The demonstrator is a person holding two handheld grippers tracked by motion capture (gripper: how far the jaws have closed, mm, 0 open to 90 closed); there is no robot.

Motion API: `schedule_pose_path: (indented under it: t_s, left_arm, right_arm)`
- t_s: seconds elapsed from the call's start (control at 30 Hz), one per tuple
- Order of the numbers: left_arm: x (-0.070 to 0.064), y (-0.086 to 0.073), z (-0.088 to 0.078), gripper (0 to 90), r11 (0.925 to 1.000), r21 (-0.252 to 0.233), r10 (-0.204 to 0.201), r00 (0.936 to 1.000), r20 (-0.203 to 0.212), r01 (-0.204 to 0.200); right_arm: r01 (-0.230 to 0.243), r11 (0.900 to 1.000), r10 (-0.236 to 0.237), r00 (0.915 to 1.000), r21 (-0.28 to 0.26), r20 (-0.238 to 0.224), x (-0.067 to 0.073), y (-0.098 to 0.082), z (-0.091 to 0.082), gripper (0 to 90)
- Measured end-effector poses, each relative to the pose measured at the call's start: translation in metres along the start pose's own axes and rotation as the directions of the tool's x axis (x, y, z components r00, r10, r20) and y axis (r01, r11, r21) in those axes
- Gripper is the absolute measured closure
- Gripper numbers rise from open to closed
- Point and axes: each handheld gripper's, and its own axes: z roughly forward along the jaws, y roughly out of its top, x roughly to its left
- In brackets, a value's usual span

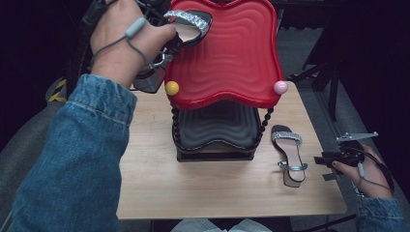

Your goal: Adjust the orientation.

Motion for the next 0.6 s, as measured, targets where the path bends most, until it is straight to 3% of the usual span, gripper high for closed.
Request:
schedule_pose_path:
  t_s: [0.13, 0.6]
  left_arm:
    - [-0.011, 0.01, 0.006, 42.4, 0.9999, 0.01, 0.008, 0.9997, -0.025, -0.008]
    - [-0.038, 0.029, 0.024, 42.4, 0.9998, 0.013, -0.016, 0.9999, -0.003, 0.016]
  right_arm:
    - [-0.004, 1.0, 0.004, 1.0, -0.01, -0.006, -0.004, 0.0, -0.001, 53.9]
    - [-0.009, 0.999, 0.008, 0.9999, -0.033, -0.013, -0.007, -0.001, -0.006, 53.9]
